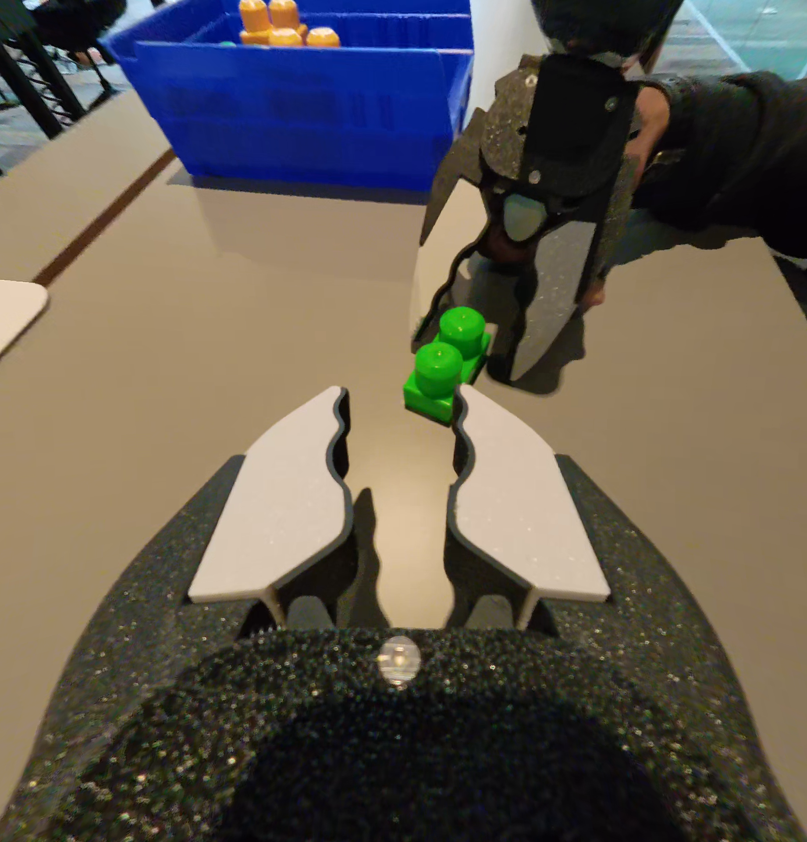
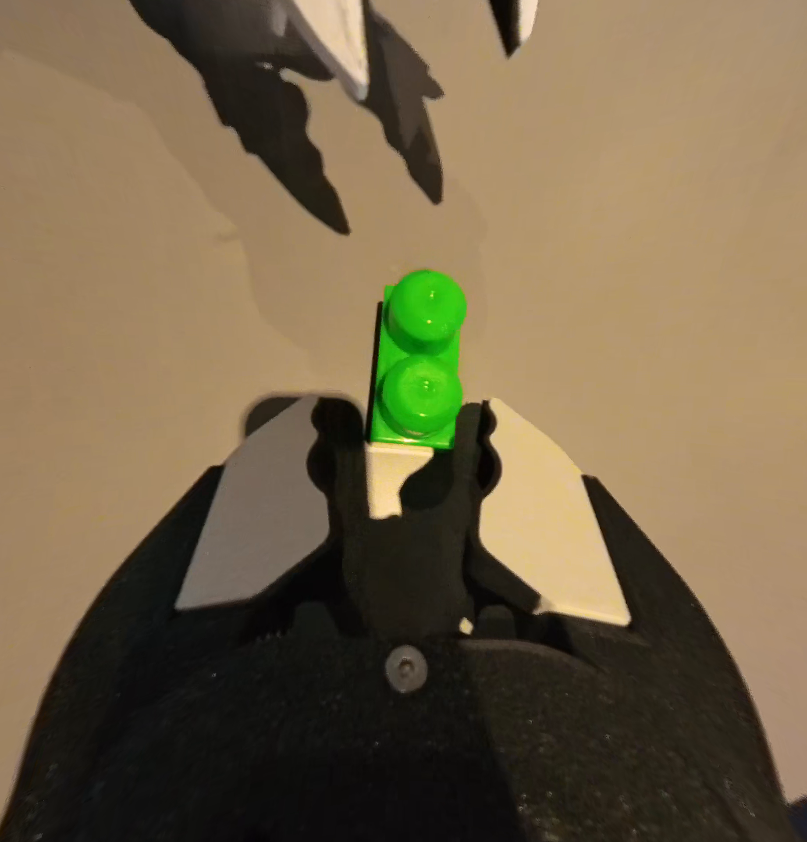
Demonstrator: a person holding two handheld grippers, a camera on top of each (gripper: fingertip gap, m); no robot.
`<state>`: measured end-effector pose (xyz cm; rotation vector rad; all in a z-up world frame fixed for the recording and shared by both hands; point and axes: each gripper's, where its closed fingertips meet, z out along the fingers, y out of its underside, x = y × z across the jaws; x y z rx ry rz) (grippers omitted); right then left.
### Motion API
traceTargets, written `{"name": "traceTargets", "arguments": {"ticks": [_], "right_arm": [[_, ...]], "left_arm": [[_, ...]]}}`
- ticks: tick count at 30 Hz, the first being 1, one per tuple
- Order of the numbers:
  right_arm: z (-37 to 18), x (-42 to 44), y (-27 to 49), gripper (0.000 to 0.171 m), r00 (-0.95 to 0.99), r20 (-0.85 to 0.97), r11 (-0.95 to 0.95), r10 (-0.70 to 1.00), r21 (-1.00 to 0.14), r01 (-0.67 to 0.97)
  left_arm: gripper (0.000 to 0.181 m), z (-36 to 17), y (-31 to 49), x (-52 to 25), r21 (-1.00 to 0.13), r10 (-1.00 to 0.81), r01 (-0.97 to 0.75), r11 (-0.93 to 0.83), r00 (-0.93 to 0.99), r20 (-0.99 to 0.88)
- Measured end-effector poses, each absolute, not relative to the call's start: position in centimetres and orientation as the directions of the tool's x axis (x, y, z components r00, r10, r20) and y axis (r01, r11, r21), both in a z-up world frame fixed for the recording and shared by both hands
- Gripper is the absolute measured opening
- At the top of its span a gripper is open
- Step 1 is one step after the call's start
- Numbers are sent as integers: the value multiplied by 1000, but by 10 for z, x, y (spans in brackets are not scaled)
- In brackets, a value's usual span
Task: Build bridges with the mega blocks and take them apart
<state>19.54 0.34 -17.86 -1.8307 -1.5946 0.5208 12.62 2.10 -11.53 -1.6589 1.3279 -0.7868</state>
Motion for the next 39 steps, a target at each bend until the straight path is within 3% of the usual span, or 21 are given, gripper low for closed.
{"name": "traceTargets", "arguments": {"ticks": [7,14,19,22,27,31,35,39], "right_arm": [[-131,184,-4,78,145,144,43,979,-839,543],[-90,152,-36,59,99,268,231,958,-931,284],[-110,124,-79,49,-40,143,149,989,-950,276],[-115,115,-97,47,-99,117,141,988,-945,296],[-123,111,-104,46,-142,104,148,984,-928,342],[-130,108,-104,45,-158,80,137,984,-910,390],[-141,105,-106,45,-164,103,168,981,-876,453],[-148,103,-107,45,-171,121,190,978,-852,487]], "left_arm": [[42,-75,49,87,-931,-893,-365,-9,422,-157],[40,-1,83,-40,-911,-443,-389,139,798,-409],[38,42,66,-140,-896,-233,-409,170,867,-440],[38,46,52,-212,-938,-159,-338,82,924,-347],[49,21,45,-324,-988,-43,2,-153,999,9],[57,-29,56,-376,-894,54,72,-443,997,53],[55,-74,70,-405,-809,119,154,-568,987,105],[57,-116,67,-411,-616,135,174,-769,985,110]]}}
